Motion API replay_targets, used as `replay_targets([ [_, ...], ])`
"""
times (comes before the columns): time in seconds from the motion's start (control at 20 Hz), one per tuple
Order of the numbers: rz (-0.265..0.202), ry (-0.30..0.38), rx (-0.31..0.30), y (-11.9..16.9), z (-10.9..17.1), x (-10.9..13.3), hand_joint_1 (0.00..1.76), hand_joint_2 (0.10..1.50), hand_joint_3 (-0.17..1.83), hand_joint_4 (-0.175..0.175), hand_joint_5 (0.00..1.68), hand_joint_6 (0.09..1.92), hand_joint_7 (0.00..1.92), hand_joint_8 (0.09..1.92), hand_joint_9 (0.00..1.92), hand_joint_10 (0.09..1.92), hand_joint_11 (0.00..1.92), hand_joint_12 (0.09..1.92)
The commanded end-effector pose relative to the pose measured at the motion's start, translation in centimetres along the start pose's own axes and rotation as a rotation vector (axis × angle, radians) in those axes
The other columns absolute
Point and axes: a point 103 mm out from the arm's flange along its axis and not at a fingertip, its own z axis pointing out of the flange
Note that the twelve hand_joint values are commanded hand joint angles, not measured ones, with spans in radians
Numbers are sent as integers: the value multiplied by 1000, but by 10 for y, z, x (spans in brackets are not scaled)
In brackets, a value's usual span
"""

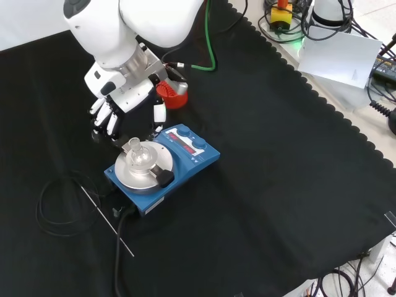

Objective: Place the round-bottom flask on the heater.

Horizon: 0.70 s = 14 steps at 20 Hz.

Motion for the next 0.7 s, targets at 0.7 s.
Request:
replay_targets([
  [0.7, 79, 43, -98, -104, -24, -31, 963, 581, 709, -44, 581, 785, 149, 701, 412, 709, 152, 1403],
])
